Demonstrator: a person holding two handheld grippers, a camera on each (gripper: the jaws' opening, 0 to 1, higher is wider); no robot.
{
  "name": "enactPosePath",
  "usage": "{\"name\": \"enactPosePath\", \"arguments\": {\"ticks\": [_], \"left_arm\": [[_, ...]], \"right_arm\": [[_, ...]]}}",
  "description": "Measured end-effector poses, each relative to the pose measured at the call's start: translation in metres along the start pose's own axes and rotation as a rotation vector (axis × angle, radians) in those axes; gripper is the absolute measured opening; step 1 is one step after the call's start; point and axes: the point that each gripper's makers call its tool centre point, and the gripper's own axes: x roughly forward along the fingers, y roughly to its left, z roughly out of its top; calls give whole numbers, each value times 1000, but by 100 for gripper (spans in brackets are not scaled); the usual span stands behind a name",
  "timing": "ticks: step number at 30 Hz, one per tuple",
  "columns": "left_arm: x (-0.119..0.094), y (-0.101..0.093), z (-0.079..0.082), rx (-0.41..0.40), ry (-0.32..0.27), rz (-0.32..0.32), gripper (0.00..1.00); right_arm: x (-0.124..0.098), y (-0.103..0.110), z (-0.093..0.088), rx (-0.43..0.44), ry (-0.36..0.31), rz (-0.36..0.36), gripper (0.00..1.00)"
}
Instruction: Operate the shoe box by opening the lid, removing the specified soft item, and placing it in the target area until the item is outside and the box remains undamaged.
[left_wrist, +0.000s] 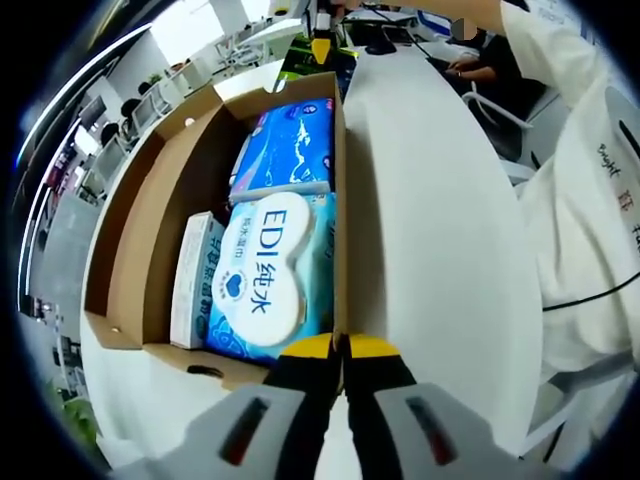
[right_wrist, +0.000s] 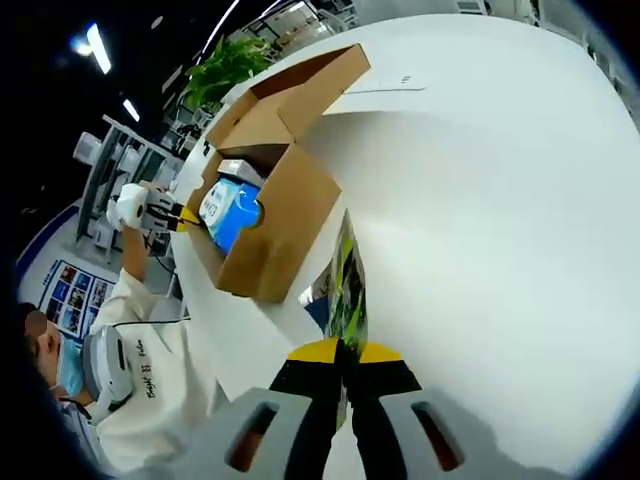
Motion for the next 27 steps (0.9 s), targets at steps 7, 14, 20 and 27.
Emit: {"name": "enactPosePath", "arguments": {"ticks": [7,14,20,27], "left_arm": [[0,0,0,-6,-8,3,2],[1,-1,0,-3,-6,2,2],[2,-1,0,-3,-11,4,2],[2,-1,0,-4,-8,-1,2]], "right_arm": [[17,10,-19,-26,30,-88,0],[26,0,-16,-78,48,-161,0],[36,-2,-18,-120,72,-200,0],[42,-2,-22,-163,97,-246,0]]}}
